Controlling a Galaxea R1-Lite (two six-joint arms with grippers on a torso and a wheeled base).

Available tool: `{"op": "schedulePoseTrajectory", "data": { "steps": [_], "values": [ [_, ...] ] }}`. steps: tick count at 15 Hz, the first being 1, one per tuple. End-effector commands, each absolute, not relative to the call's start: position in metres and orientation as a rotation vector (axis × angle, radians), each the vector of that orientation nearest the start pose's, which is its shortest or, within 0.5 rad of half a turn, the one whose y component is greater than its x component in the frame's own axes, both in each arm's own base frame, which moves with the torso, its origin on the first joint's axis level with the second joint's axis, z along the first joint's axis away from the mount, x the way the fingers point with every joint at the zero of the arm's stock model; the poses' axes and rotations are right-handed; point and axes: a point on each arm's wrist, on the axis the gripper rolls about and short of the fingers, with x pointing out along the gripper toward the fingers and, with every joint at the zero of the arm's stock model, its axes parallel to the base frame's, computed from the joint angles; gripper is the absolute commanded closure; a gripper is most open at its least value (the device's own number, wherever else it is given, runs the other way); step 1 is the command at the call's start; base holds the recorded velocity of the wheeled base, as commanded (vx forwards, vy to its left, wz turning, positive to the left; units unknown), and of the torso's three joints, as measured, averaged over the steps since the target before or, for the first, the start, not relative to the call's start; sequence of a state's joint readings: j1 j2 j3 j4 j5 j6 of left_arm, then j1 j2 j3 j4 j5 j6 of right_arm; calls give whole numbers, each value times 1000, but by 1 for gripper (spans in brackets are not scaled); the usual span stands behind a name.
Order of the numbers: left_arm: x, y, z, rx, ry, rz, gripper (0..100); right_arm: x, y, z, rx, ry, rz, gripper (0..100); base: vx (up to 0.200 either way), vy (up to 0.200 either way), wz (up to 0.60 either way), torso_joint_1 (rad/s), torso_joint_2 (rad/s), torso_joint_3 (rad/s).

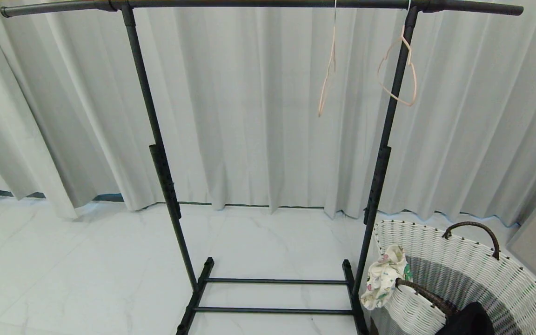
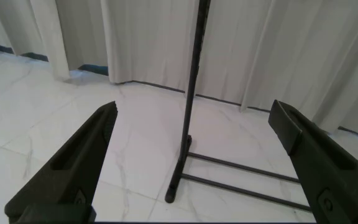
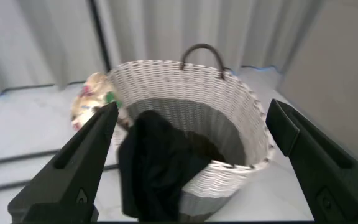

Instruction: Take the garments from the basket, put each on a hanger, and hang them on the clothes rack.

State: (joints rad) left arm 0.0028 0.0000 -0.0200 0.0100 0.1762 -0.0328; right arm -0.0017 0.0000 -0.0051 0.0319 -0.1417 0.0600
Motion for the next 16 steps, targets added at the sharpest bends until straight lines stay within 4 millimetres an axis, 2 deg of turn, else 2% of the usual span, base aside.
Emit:
{"op": "schedulePoseTrajectory", "data": {
  "steps": [1, 3, 5, 7, 9, 10, 12, 16],
  "values": [
    [-25, 4, 80, -36, -14, 179, 0, -28, -1, 109, 51, -28, -4, 0, 0, 0, 0, 0, 0, 0],
    [-25, 4, 80, -36, -12, 179, 0, -4, -1, 154, -140, 168, 106, 0, 0, 0, 0, 0, 0, 0],
    [-25, 4, 80, -36, -14, 179, 0, 50, 7, 171, -334, 422, 187, 0, 0, 0, 0, 0, 0, 0],
    [-25, 4, 80, -38, -14, 179, 0, 105, 10, 171, -556, 622, 249, 0, 0, 0, 0, 0, 0, 0],
    [-25, 4, 80, -38, -14, 179, 0, 150, 6, 159, -753, 770, 337, 0, 0, 0, 0, 0, 0, 0],
    [-25, 4, 80, -38, -14, 179, 0, 163, 5, 149, -800, 832, 382, 0, 0, 0, 0, 0, 0, 0],
    [-25, 4, 80, -38, -14, 179, 0, 182, 6, 125, -841, 963, 451, 0, 0, 0, 0, 0, 0, 0],
    [-25, 4, 80, -38, -14, 179, 0, 197, 5, 99, -863, 1093, 491, 0, 0, 0, 0, 0, 0, 0]
  ]
}}
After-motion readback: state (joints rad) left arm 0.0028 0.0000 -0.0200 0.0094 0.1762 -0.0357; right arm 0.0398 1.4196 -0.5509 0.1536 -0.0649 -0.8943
